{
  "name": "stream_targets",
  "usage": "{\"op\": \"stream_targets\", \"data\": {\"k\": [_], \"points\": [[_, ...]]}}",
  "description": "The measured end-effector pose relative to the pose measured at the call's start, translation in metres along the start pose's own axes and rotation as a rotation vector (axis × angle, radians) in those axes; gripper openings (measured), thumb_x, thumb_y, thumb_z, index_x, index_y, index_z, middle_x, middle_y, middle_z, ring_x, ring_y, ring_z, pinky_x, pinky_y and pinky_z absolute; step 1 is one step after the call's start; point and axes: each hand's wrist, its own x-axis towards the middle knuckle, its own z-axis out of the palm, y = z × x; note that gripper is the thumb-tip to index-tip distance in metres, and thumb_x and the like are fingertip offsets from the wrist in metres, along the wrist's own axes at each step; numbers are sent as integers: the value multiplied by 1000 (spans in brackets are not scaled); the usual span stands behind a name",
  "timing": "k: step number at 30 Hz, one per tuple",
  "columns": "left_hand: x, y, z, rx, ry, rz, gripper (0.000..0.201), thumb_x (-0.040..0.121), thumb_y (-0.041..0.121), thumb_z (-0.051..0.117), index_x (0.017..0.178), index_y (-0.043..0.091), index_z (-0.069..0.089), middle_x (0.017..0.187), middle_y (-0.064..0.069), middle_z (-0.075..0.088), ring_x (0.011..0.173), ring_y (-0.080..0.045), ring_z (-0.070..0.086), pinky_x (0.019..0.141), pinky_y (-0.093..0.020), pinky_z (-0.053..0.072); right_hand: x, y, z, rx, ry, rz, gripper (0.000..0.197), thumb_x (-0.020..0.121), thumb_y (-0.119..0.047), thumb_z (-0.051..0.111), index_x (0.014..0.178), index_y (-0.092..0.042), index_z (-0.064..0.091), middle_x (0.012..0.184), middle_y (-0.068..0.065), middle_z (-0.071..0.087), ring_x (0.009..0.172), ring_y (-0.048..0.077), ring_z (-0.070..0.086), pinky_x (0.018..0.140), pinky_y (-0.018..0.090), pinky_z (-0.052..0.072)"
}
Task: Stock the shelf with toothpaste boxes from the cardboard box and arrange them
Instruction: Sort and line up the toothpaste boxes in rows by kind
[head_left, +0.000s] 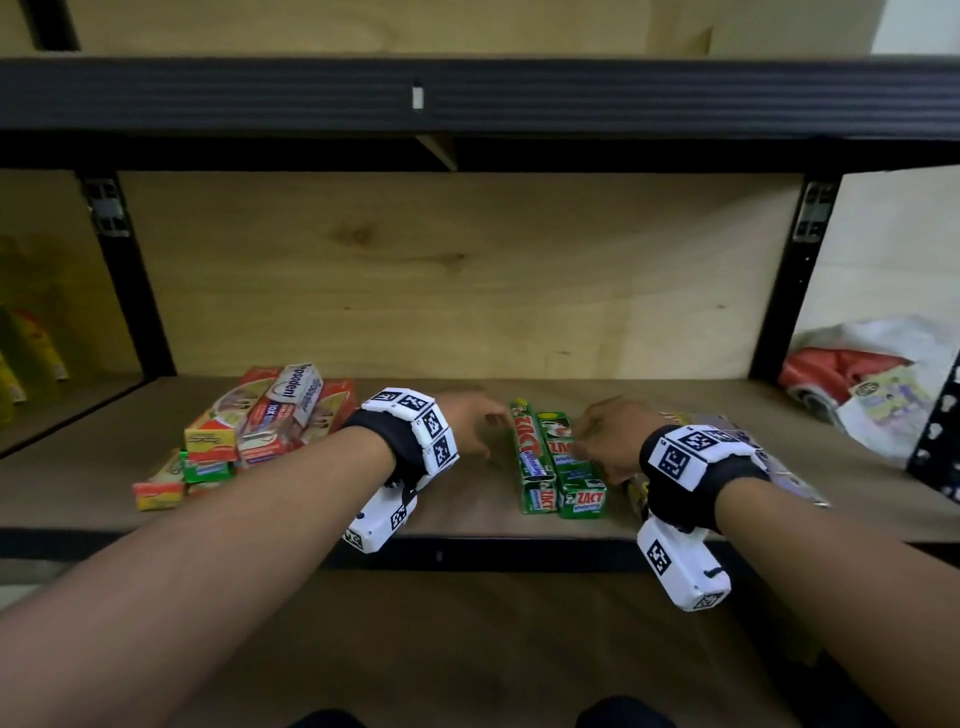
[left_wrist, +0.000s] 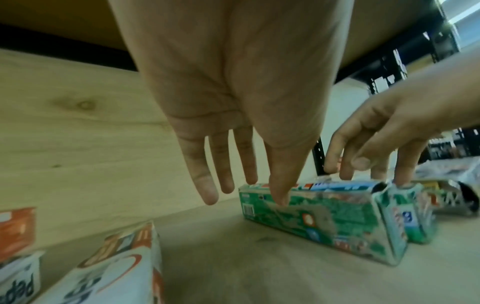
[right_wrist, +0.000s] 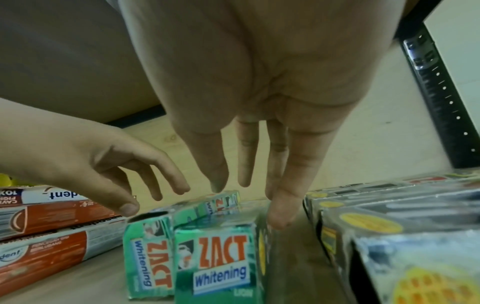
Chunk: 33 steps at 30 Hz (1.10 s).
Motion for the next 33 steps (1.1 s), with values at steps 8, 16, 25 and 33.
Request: {"op": "stream_targets", "data": {"k": [8,16,25,33], "points": [[43,-7,20,143,-44,38,78,82,13,73,150,26,38,150,-8,38,136,-25,41,109,-30,36,10,-1,11,-28,-81,-23,47,92,-47,62,122,-12,69,126,8,61,104,25,67,86,38,59],[49,-10,21,175,76,126,62,64,47,61,118,16,65,116,-9,59,107,-28,56,91,-32,44,14,-8,18,-87,-82,-3,66,87,-53,67,131,-6,55,124,13,61,104,26,66,86,39,59],[9,-22,14,28,44,87,61,55,36,93,94,14,51,83,0,59,73,-19,51,54,-26,32,8,-18,7,-93,-150,-37,52,89,-42,69,128,-8,64,132,10,57,111,28,62,93,42,56],[-8,-41,10,32,-102,37,50,63,18,90,100,20,57,112,1,56,101,-19,52,64,-24,31,16,-25,3,-98,-210,-96,53,90,-27,71,139,-21,54,143,0,50,111,21,55,84,29,50]]}}
